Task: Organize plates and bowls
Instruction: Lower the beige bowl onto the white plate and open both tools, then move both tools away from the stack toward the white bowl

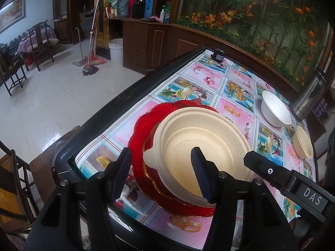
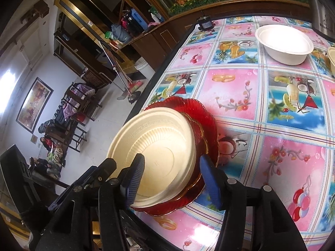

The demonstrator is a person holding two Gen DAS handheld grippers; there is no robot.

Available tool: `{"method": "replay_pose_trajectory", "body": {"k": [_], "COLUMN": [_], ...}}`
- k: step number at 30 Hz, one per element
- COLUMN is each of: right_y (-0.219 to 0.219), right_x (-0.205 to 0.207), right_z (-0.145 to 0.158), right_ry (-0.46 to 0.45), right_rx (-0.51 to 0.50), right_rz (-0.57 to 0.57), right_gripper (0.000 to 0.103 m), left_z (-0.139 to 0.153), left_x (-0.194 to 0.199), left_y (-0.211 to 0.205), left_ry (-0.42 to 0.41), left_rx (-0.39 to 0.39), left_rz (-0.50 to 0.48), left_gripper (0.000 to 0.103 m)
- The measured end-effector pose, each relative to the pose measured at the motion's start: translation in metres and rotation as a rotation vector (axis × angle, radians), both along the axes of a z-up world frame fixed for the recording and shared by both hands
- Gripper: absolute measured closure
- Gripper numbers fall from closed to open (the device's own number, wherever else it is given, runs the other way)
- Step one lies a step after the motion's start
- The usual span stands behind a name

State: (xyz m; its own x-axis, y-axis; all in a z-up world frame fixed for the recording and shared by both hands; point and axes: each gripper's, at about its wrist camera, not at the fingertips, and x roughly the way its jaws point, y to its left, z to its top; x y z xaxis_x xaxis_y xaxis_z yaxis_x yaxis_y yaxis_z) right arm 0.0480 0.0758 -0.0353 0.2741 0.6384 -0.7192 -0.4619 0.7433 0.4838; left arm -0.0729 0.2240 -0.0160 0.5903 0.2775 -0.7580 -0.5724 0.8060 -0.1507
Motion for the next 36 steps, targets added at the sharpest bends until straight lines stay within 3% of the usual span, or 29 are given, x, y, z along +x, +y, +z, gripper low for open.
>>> {"method": "replay_pose_trajectory", "body": {"k": [4, 11, 21, 24, 26, 28, 36], "right_y": [-0.007, -0.031, -0.110, -0.130, -0.132, -0.131, -0.147], "right_x": [-0.001, 0.001, 0.036, 0.056, 0.061, 0.062, 0.087], "right_z": [0.004, 0.013, 0.015, 0.017, 0.016, 0.018, 0.013], "right_ry": [-0.001, 0.000, 0.064, 0.076, 0.092, 0.053, 0.067], "right_rx": [0.014, 0.066, 0.139, 0.136, 0.149, 0.141, 0.120], "right_rz": [-0.011, -0.042, -0.213, -0.283, -0.251, -0.214, -0.269], "right_gripper": [0.044, 0.033, 0.023, 0.022, 0.022, 0.022, 0.022], "left_z": [0.005, 0.022, 0.030, 0.030, 0.030, 0.027, 0.025], "left_x": [0.002, 0.016, 0.090, 0.101, 0.107, 0.117, 0.153], "left_y": [-0.003, -0.023, -0.070, -0.079, -0.084, -0.088, -0.094], "left_ry": [-0.006, -0.039, -0.004, 0.005, -0.010, 0.020, 0.064], "left_rx": [0.006, 0.037, 0.001, 0.004, -0.024, -0.032, -0.075], "left_rz": [-0.002, -0.048, -0.223, -0.230, -0.223, -0.234, -0.254], "left_gripper": [0.040, 0.029, 0.029, 0.029, 0.029, 0.029, 0.029]}}
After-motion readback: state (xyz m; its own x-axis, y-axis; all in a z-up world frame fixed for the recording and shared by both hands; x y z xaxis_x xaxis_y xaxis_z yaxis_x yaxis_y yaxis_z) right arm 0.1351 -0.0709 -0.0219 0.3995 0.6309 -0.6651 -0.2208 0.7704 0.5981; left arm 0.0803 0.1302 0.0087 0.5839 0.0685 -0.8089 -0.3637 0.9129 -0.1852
